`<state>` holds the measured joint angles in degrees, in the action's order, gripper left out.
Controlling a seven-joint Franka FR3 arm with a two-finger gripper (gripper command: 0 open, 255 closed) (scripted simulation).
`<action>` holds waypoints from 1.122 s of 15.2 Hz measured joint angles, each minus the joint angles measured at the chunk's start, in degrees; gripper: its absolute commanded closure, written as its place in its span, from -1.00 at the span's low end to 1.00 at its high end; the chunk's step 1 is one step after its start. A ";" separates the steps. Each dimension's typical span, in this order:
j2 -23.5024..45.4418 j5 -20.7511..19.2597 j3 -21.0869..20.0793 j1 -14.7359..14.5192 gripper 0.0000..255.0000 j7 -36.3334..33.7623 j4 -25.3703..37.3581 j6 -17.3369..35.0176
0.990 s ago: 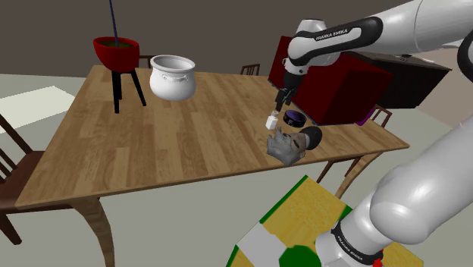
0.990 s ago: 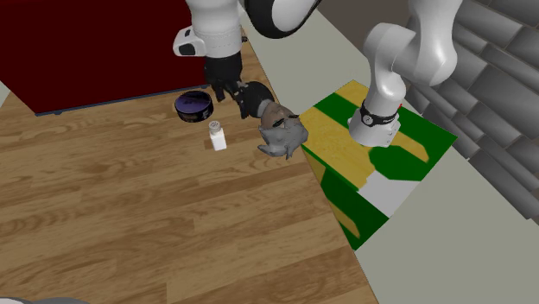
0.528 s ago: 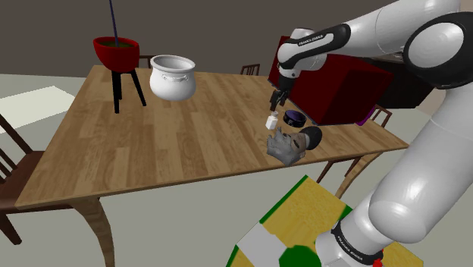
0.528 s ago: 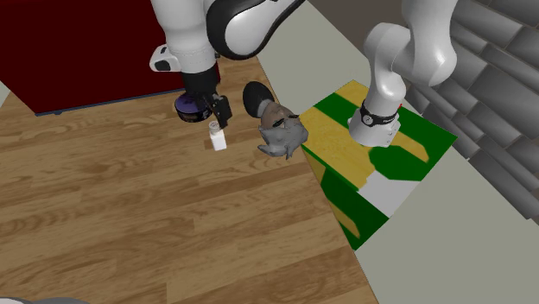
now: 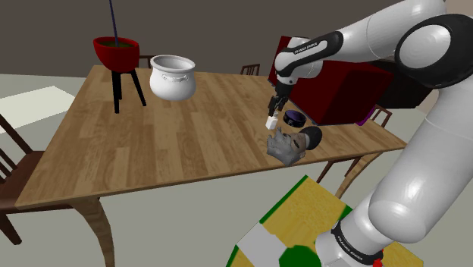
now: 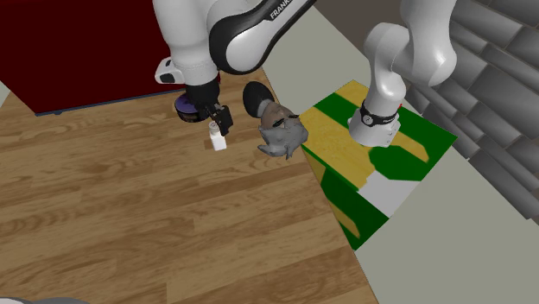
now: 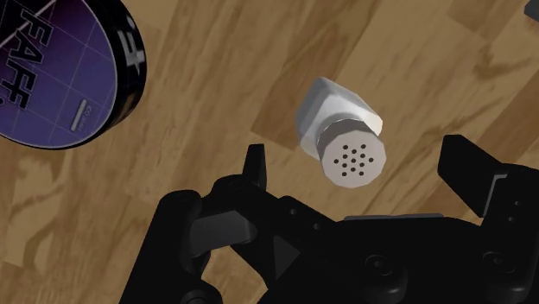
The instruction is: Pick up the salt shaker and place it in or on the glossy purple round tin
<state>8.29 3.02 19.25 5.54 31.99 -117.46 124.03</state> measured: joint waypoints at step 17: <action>-0.36 -0.16 0.03 -0.02 1.00 -0.10 0.47 -0.79</action>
<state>7.93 2.86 19.28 5.52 31.89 -116.99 123.25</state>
